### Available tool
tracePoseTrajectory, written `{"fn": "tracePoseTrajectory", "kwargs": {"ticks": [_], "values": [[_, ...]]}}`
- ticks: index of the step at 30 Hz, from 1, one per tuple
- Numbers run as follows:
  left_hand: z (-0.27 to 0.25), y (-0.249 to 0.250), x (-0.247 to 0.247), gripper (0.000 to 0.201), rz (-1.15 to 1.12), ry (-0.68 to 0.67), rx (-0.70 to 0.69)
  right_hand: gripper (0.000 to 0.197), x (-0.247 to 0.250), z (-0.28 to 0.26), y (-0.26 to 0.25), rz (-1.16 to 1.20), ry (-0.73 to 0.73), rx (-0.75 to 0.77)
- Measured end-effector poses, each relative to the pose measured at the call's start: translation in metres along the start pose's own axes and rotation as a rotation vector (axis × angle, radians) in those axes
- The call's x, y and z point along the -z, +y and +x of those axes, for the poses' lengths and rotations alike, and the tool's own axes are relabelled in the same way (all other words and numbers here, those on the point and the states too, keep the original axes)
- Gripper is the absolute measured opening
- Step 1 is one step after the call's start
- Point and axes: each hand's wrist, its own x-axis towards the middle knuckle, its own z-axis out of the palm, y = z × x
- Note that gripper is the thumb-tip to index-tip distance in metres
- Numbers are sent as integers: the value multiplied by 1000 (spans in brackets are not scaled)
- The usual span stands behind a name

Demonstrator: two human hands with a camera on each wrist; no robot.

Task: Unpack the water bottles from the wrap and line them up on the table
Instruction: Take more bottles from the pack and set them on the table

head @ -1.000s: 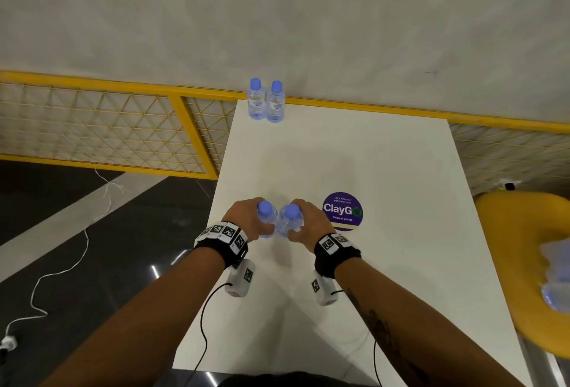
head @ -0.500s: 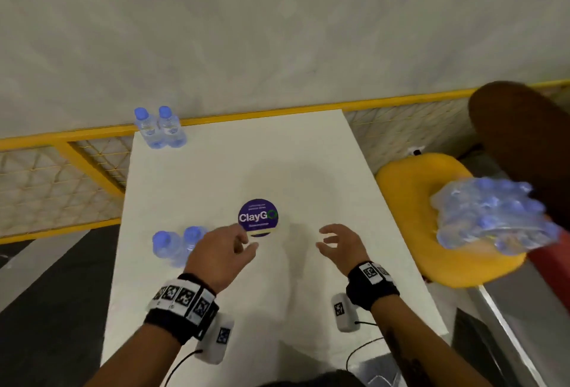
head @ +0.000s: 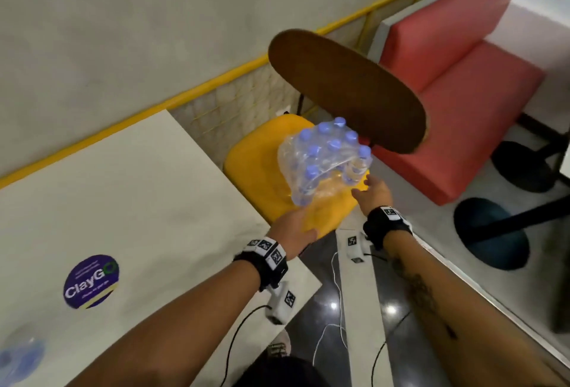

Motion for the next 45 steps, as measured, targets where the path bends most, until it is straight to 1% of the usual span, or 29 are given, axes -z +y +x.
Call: {"fn": "tracePoseTrajectory", "kwargs": {"ticks": [2,5,7,9,10,11,13,15,17,18,19,21,22,25,27,29,31,33,36,39,41,42,43,45], "values": [[26,11,-20,82,-31,45,64,65,0,20,5,11,-12,5],[53,20,-40,86,-47,153,162,65,-4,49,14,-5,-45,2],[67,20,-47,94,-84,209,224,64,-11,69,26,-11,-68,-7],[76,19,-50,98,-142,264,267,65,-11,73,24,21,-81,-39],[80,19,-52,97,-157,284,285,61,-11,75,25,43,-79,-46],[83,20,-52,93,-173,300,299,56,-10,77,26,57,-80,-49],[89,20,-51,76,-229,357,340,49,-9,82,28,99,-79,-49],[95,17,-51,57,-249,417,374,52,-8,86,30,143,-66,-73],[100,15,-55,47,-282,417,349,54,-9,91,31,158,-72,-71],[103,15,-57,50,-322,401,336,56,-10,93,30,176,-93,-57],[105,18,-59,57,-376,392,335,60,-11,93,28,167,-116,-48],[111,27,-61,76,-419,393,372,75,-14,96,28,111,-135,-35],[115,29,-61,81,-404,394,407,79,-15,97,29,88,-139,-24],[128,32,-56,85,-348,375,533,77,-16,101,25,29,-134,-11],[139,34,-45,91,-315,345,648,82,-15,106,19,-22,-144,-50],[149,33,-38,96,-321,342,700,83,-14,109,15,-54,-151,-86],[154,33,-36,92,-351,362,689,80,-12,109,14,-68,-147,-71],[154,32,-37,81,-335,369,633,78,-9,107,16,-95,-158,-28],[144,31,-36,64,-230,352,494,85,-4,100,19,-169,-186,55],[130,29,-35,58,-146,331,369,84,-1,86,27,-236,-237,105],[118,26,-34,44,-90,297,272,83,3,65,29,-236,-241,114],[110,21,-33,37,-65,269,234,78,6,51,26,-207,-244,122],[103,14,-32,35,-50,239,209,69,7,36,25,-170,-259,132],[80,-6,-25,37,-46,207,180,55,4,5,25,-85,-278,185]]}}
